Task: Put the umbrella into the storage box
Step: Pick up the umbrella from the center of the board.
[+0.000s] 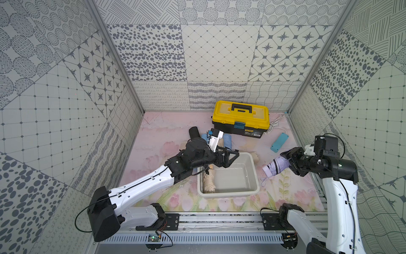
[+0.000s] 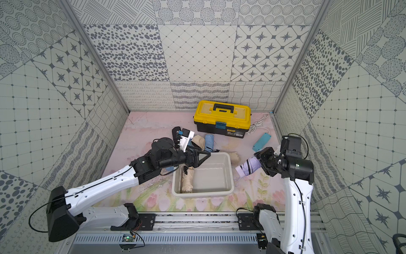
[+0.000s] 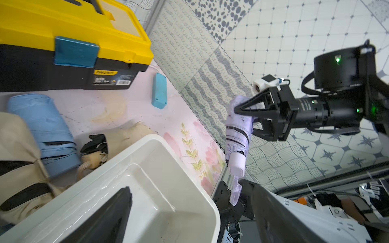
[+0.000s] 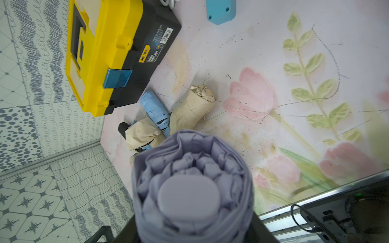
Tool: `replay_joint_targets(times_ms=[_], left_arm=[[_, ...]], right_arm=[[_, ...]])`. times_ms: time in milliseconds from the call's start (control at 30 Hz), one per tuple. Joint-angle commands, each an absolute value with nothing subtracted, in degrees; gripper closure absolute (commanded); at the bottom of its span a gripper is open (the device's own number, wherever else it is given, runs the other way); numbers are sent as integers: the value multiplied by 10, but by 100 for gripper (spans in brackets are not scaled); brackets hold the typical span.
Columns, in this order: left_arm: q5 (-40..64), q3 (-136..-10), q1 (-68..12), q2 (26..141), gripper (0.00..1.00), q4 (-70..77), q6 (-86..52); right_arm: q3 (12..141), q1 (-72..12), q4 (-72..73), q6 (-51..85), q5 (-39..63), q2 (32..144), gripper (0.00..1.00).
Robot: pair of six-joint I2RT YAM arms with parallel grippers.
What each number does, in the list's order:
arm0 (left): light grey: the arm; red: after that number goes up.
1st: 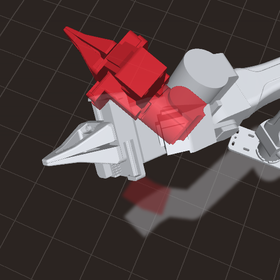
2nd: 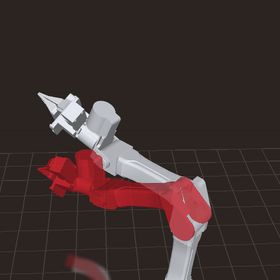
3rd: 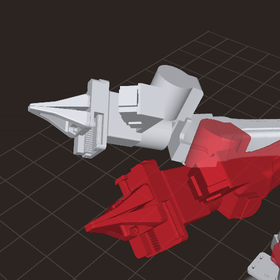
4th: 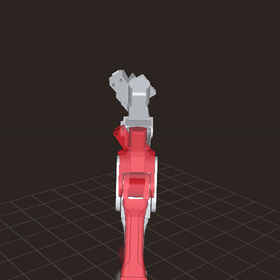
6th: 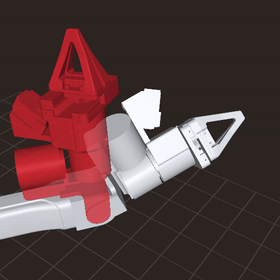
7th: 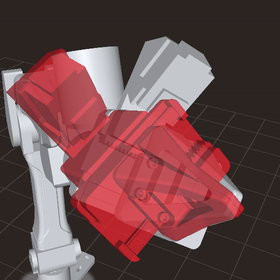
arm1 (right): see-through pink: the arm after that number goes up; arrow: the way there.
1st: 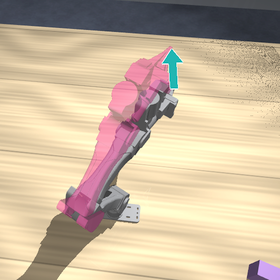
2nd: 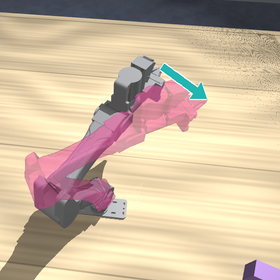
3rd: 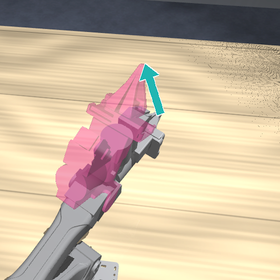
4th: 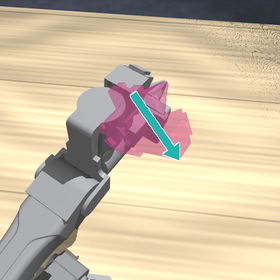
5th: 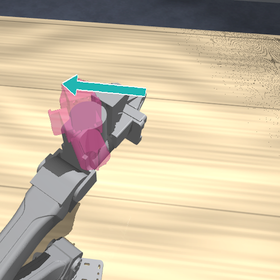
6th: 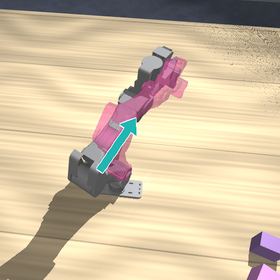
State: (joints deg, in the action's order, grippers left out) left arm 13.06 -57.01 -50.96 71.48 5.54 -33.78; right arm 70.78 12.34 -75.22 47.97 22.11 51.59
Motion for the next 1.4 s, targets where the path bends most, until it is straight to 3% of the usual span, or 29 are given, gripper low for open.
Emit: replay_joint_targets(times_ms=[0,567,900,1100,1367], left_arm=[[141,-600,-563,753,1,155,-342],[44,-648,-588,778,1,27,-369],[18,-643,-568,778,1,0,-374],[60,-611,-544,752,1,32,-371],[89,-579,-541,735,16,101,-368]], right_arm=[[726,112,-714,531,258,500,51],[685,-158,-486,745,159,548,51],[673,-213,-429,786,139,564,51],[674,-225,-409,796,139,578,51],[688,-256,-396,809,111,590,51]])
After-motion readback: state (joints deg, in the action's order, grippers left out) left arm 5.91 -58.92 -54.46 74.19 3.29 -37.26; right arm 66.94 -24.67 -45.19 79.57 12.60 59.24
